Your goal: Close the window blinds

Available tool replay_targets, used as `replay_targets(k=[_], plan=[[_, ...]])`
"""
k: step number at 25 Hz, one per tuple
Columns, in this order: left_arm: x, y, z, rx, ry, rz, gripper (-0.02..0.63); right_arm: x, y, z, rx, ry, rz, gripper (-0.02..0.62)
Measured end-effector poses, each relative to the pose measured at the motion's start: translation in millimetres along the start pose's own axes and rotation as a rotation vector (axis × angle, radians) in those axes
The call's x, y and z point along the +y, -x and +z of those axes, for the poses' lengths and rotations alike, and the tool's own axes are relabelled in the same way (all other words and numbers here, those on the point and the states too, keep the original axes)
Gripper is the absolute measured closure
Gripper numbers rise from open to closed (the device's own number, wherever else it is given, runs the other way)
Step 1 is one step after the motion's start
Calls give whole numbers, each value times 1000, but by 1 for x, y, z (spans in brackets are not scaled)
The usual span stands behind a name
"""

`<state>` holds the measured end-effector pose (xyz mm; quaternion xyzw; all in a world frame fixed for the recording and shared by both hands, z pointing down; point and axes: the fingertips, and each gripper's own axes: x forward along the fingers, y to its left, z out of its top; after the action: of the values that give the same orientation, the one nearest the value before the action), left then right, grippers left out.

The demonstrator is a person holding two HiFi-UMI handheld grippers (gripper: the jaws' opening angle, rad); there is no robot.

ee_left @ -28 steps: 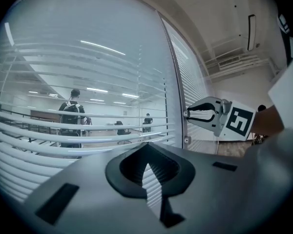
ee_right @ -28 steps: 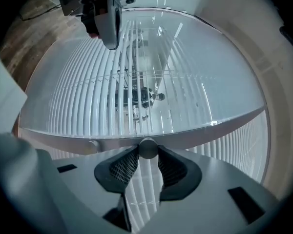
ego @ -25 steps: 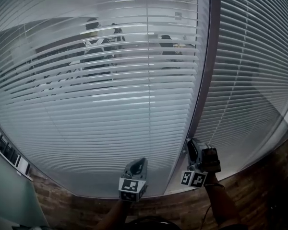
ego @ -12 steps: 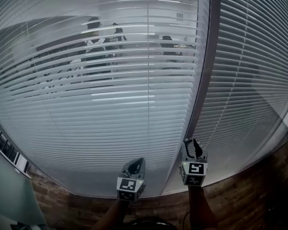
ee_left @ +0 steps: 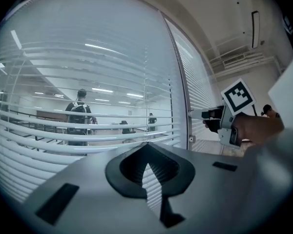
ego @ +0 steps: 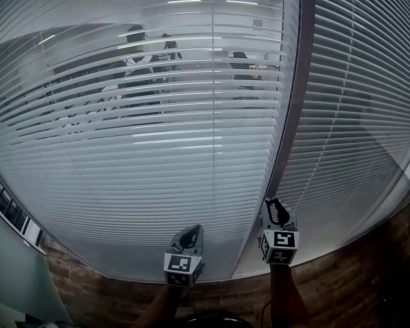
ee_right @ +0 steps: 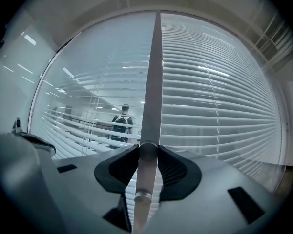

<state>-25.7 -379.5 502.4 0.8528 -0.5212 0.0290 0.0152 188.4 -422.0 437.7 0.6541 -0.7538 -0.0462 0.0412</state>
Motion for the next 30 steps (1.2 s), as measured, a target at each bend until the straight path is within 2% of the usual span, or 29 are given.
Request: replay_targets(k=[3, 9, 11, 15, 17, 19, 22, 25, 28, 30], plan=[[-1, 2, -2, 21, -15, -5, 606, 3, 0, 2, 8, 137, -1, 468], [4, 3, 1, 11, 2, 16, 606, 10, 1, 3, 48, 558, -2, 468], [9, 2, -1, 9, -16, 16, 606, 13, 1, 3, 50, 691, -18, 468], [13, 1, -1, -55, -44, 18, 606, 18, 1, -4, 60, 987, -45, 468], [7, 3, 3, -17, -23, 9, 606, 18, 1, -7, 62, 1129, -53, 468], [1, 4, 5, 4, -10, 1, 606, 18, 1, -6, 59, 1205, -52, 468], [-1, 3, 6, -21, -9, -3, 606, 19, 1, -5, 49, 1212, -55, 468], [-4, 6, 6, 0, -15, -11, 606, 24, 5, -4, 12, 1125, -57, 465], [-3, 10, 3, 7, -14, -4, 606, 27, 10, 3, 1, 942, -52, 456], [-2, 12, 2, 8, -6, 1, 606, 23, 10, 4, 11, 740, -34, 454]])
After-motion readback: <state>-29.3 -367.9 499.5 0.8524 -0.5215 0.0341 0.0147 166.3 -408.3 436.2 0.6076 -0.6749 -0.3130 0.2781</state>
